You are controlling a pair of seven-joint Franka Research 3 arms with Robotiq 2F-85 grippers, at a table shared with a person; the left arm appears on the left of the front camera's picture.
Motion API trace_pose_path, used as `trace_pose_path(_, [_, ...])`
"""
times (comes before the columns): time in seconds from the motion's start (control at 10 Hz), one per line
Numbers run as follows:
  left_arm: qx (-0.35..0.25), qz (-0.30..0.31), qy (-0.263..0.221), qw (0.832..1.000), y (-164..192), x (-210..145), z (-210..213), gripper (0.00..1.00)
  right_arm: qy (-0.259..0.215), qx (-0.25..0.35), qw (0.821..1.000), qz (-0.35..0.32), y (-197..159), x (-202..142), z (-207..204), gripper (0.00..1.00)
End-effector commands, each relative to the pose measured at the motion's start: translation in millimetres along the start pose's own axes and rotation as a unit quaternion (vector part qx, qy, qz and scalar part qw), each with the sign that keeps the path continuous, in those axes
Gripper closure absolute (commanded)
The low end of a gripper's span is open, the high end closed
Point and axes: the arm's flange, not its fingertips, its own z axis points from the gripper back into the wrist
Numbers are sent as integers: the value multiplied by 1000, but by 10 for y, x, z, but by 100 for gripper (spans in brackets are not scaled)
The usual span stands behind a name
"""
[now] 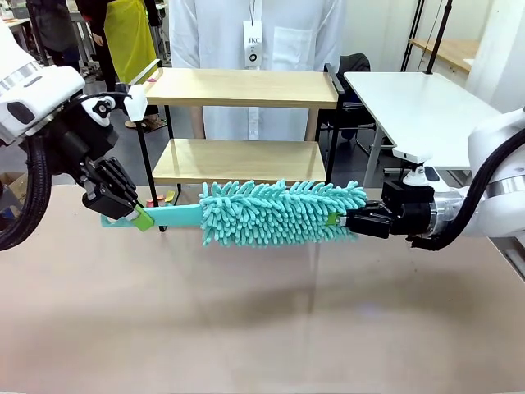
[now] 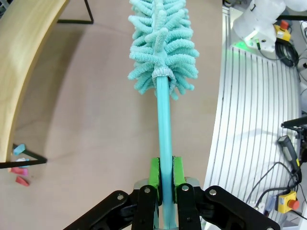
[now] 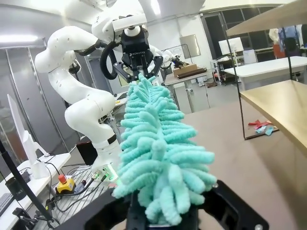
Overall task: Clean the shelf.
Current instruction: Hand the Duster back to the human.
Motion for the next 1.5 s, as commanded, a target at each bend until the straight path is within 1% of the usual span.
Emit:
trace_pose_path(0.0, [-2,-3,-6,1000,-19,19,13,87,-18,29,999,2,-38,47,-27,100])
trace_pose_path(0.1, [0,0,0,1000,0,0,0,59,0,0,1000,0,0,0,0,100])
trace_pose_path(0.3, [-1,-1,-16,1000,2,11,78,2,0,0,1000,0,0,0,0,100])
trace_pose_path(0.4, [0,6,-29,1000,1,-21,173,0,0,0,1000,0,0,0,0,100])
trace_pose_path(0.6, [8,33,-72,997,13,-198,501,0,0,0,1000,0,0,0,0,100])
trace_pose_path(0.8, [28,44,-93,994,28,-496,872,0,0,0,1000,0,0,0,0,100])
trace_pose_path(1.0, [35,50,-109,992,66,-844,1131,0,0,0,1000,0,0,0,0,100])
trace_pose_path(1.1, [34,43,-123,991,89,-1039,1237,0,0,0,1000,0,0,0,0,100])
trace_pose_path(1.2, [36,43,-122,991,113,-1248,1286,0,0,0,1000,0,0,0,0,100])
trace_pose_path(1.3, [45,44,-118,991,123,-1385,1271,0,0,0,1000,0,0,0,0,100])
trace_pose_path(1.4, [48,44,-125,990,147,-1460,1247,0,0,0,1000,0,0,0,0,100])
